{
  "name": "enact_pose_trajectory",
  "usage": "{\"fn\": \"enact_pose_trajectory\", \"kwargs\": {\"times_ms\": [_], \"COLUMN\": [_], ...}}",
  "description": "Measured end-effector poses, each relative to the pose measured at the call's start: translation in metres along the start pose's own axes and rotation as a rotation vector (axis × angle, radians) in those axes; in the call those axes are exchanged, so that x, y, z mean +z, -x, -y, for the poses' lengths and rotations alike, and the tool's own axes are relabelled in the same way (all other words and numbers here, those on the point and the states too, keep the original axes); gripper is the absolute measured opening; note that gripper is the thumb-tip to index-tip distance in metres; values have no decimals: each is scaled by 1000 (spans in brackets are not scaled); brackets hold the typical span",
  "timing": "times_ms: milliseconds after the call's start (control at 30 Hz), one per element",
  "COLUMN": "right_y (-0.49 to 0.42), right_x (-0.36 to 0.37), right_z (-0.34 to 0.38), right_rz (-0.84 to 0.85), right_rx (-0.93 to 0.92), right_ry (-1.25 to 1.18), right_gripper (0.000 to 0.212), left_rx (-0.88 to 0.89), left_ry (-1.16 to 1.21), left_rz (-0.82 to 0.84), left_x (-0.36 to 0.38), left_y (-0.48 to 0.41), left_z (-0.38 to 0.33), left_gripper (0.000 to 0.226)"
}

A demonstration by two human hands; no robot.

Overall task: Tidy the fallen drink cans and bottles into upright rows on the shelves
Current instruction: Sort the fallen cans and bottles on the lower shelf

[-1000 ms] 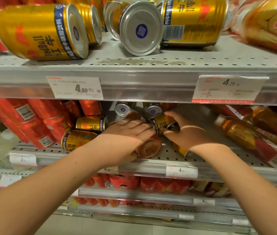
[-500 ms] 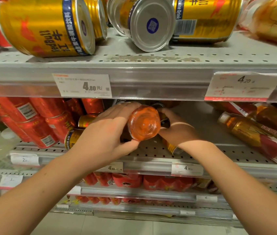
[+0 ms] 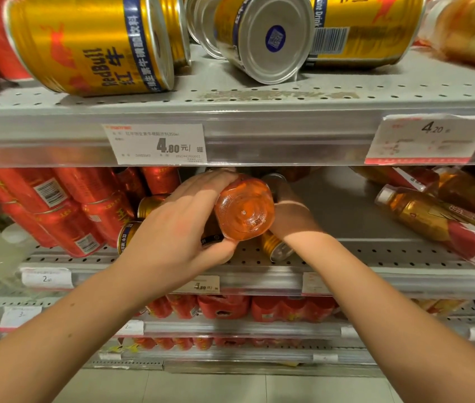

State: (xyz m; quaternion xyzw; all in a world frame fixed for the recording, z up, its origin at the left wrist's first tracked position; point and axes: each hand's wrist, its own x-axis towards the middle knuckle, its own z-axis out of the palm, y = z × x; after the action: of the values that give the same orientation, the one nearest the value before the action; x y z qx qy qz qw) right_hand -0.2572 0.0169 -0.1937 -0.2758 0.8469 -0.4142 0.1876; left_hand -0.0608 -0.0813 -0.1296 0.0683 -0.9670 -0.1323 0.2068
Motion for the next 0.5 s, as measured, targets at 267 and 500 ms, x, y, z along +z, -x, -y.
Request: {"fn": "enact_pose_trajectory", "kwargs": {"times_ms": [267,500], "right_y": [14,47], "right_x": [-16,14], "right_z": [-1,3], "right_rz": [-106,-51], "right_rx": [362,280], "right_ry": [-666,-640], "right_gripper": [16,17], "left_rx": [-23,-14], "left_ry": [26,25], "left_rz": [-50,-29], "left_x": [1,2], "left_y": [-1,-2], "left_z": [1,1], "left_gripper": [75,67]}}
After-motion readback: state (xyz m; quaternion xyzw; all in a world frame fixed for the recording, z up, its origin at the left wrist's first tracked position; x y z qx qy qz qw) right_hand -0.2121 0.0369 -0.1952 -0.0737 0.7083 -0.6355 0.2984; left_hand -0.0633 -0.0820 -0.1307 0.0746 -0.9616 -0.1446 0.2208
